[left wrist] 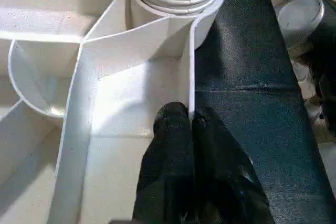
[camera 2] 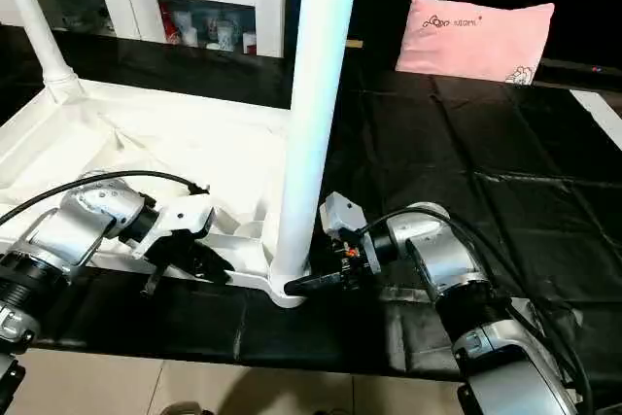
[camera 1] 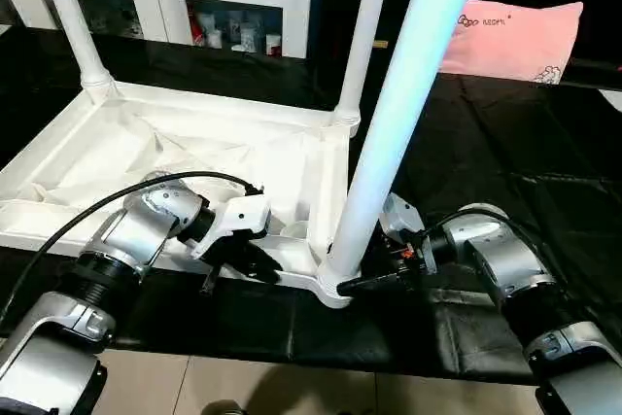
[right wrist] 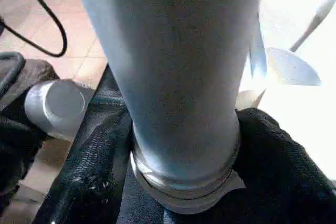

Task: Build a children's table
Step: Rotate leg to tighten

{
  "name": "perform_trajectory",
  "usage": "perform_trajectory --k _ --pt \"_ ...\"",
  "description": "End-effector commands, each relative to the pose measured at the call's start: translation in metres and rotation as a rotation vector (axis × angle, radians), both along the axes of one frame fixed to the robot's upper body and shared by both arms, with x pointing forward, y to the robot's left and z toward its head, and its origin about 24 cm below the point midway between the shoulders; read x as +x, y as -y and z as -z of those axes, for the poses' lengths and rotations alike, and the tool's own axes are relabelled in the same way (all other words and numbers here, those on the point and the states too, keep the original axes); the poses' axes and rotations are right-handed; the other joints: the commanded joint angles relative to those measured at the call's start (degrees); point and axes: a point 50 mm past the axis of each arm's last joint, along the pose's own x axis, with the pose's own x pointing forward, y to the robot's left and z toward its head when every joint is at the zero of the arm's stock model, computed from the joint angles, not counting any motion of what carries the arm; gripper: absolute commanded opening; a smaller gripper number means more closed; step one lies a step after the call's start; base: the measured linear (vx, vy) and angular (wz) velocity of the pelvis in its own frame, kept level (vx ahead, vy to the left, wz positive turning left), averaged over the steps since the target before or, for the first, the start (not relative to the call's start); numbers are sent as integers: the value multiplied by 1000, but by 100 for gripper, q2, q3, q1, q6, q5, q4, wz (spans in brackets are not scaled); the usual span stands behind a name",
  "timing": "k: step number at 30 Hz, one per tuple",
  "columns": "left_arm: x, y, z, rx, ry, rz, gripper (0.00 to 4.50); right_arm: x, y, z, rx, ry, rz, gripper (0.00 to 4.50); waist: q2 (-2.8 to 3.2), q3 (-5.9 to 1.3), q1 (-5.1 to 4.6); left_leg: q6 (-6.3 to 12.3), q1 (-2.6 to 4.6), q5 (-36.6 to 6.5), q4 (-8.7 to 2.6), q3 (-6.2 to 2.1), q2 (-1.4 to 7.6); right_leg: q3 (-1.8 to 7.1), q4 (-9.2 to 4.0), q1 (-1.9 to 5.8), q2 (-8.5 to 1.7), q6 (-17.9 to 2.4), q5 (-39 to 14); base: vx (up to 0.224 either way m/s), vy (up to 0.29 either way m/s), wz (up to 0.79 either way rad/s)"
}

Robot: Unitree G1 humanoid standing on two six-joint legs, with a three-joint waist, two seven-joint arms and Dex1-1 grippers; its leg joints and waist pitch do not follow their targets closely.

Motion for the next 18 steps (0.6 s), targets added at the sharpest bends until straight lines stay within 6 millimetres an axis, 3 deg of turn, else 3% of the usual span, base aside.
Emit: perform_trajectory --k 1,4,6,7,8,9,10,11,12,14,16,18 --pt "-1 12 3 -21 -21 8 0 2 0 -6 33 8 20 268 32 -381 -21 211 12 -1005 -374 33 136 268 -393 344 -401 -1088 -1529 0 0 0" --pt "5 25 1 -93 -16 -90 0 2 -3 -5 90 -20 127 267 30 -363 8 168 55 -1125 -380 40 141 279 -439 316 -409 -1008 -1799 0 0 0" --pt "11 41 0 -158 -10 -193 0 6 -8 0 116 -54 288 267 31 -358 -10 130 25 -1198 -390 19 129 267 -448 333 -413 -972 -1962 0 0 0" --pt "13 43 -1 -170 -6 -210 0 7 -10 1 114 -53 323 266 22 -351 -30 73 31 -1255 -395 7 113 255 -464 323 -406 -902 -2127 0 0 0" --pt "20 54 -4 -210 7 -292 0 13 -16 8 104 -66 470 266 18 -355 -67 33 14 -1298 -397 -3 103 251 -486 334 -420 -826 -2296 0 0 0" --pt "20 54 -4 -210 7 -292 0 13 -16 8 104 -66 470 266 28 -352 -93 -25 0 -1263 -403 -11 94 248 -475 336 -412 -792 -2325 0 0 0" --pt "28 64 -5 -224 29 -387 0 19 -24 16 96 -88 629 266 1 -355 -147 -47 -17 -1297 -398 -16 64 229 -513 348 -411 -677 -2551 0 0 0" --pt "28 64 -5 -224 29 -387 0 19 -24 16 96 -88 629 266 10 -361 -169 -70 -34 -1238 -389 -22 54 228 -510 357 -418 -628 -2602 0 0 0" --pt "33 69 -5 -211 48 -455 0 22 -30 20 93 -105 737 266 9 -381 -220 -30 -33 -1118 -371 -16 44 240 -531 349 -422 -590 -2533 0 0 0" --pt "36 73 -5 -210 66 -500 0 24 -35 23 91 -120 806 266 7 -388 -269 25 -36 -1034 -362 -9 43 245 -520 342 -411 -672 -2322 0 0 0" --pt "46 85 -9 -226 106 -636 0 34 -51 29 72 -173 1038 266 29 -386 -303 58 -26 -963 -357 12 42 255 -513 316 -395 -763 -2093 0 0 0" --pt "49 90 -11 -234 119 -679 0 37 -57 29 68 -191 1104 266 32 -406 -306 48 -19 -948 -350 9 35 248 -492 333 -391 -825 -1970 0 0 0"
